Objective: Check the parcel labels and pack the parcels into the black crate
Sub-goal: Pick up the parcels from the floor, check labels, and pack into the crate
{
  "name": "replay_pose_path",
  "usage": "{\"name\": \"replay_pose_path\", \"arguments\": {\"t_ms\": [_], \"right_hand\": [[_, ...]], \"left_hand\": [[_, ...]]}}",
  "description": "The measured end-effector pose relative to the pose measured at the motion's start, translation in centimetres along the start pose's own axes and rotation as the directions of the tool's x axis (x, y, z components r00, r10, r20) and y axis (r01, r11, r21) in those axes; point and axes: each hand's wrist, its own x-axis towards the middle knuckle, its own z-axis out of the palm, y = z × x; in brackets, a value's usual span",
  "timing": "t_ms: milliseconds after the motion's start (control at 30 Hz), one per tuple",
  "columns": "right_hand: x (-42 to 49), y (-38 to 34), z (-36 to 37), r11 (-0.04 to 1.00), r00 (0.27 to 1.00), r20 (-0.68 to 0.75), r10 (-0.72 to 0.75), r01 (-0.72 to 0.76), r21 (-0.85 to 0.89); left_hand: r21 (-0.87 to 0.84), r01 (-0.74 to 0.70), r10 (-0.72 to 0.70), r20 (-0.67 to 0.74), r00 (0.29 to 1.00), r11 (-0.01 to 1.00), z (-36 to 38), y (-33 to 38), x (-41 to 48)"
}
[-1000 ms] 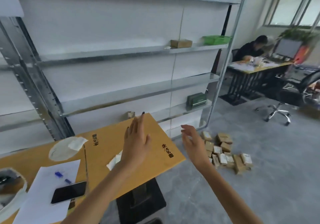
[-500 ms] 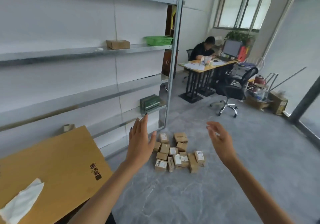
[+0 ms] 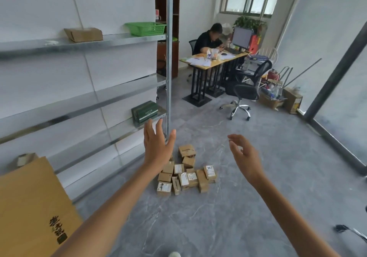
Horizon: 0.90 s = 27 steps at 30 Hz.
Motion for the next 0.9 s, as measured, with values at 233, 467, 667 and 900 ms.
{"name": "replay_pose_path", "arguments": {"t_ms": [233,467,667,900], "right_hand": [[11.1,1.7,4.1,0.998,0.999,0.026,0.046,-0.044,-0.043],[19.2,4.4,8.4,0.993,0.989,0.092,0.113,-0.110,-0.041],[26.5,8.7,10.7,0.987,0.976,0.147,0.161,-0.155,-0.052],[38.4,18.0,13.9,0.965,0.928,0.270,0.258,-0.234,-0.118]], "left_hand": [[0.010,0.035,-0.035,0.046,0.998,0.999,3.2,-3.5,11.1],[-0.029,0.088,-0.083,0.140,0.987,0.996,7.5,-6.0,19.1],[-0.042,0.099,-0.086,0.239,0.967,0.994,13.3,-8.0,25.4],[-0.039,0.318,-0.270,0.433,0.860,0.947,24.4,-10.7,35.1]]}}
